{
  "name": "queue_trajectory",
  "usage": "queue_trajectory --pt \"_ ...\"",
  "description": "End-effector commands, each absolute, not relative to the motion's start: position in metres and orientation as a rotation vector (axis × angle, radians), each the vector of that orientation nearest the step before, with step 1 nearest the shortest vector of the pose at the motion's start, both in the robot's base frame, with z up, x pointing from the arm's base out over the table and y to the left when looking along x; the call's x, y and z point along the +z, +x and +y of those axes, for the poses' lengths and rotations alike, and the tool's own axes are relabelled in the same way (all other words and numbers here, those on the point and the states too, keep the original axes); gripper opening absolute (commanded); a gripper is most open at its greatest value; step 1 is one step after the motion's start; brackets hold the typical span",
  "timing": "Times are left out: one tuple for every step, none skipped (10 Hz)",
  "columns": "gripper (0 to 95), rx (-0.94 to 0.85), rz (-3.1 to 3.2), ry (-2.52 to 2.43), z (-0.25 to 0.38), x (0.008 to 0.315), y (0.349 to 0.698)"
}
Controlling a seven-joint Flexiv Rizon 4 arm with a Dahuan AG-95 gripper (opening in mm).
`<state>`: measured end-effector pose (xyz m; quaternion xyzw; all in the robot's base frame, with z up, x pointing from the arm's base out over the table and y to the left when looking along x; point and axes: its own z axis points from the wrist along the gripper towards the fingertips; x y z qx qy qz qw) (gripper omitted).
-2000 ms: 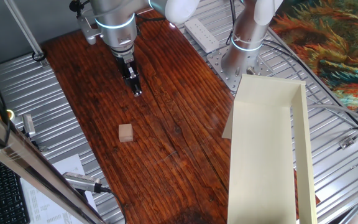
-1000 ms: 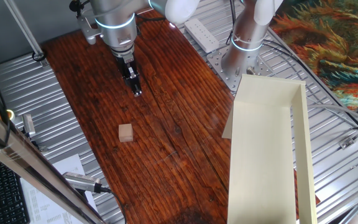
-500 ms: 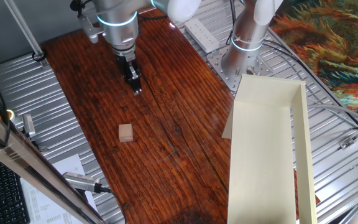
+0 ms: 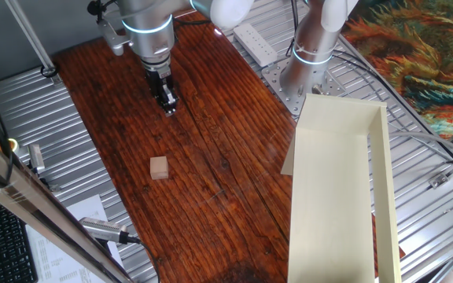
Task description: Put the object on the shelf
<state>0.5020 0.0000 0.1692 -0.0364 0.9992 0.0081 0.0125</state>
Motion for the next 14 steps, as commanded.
queue_trajectory --pt "0.0 0.025 3.113 -0.121 0.0001 0.1699 0.5" --pt "0.0 0.025 3.113 -0.122 0.0001 0.1699 0.5" --pt "0.0 0.025 3.113 -0.122 0.0001 0.1699 0.5" --pt "0.0 0.029 3.115 -0.128 0.0001 0.1699 0.5" --pt "0.0 0.035 3.114 -0.143 0.0001 0.1699 0.5" --pt "0.0 0.043 3.114 -0.165 0.0002 0.1699 0.5" --pt "0.0 0.052 3.112 -0.179 0.0004 0.1698 0.5" --pt "0.0 0.046 3.112 -0.195 0.0005 0.1697 0.5" --pt "0.0 0.036 3.124 -0.179 0.0006 0.1695 0.5001" --pt "0.0 0.03 3.139 -0.16 0.0004 0.1688 0.5003" --pt "0.0 0.028 3.145 -0.156 0.0002 0.168 0.5005" --pt "0.0 0.011 3.144 -0.182 0.0002 0.1676 0.5005" --pt "0.0 0.008 3.143 -0.186 0.0004 0.1676 0.5006" --pt "0.0 0.009 3.143 -0.16 0.0004 0.1675 0.5006"
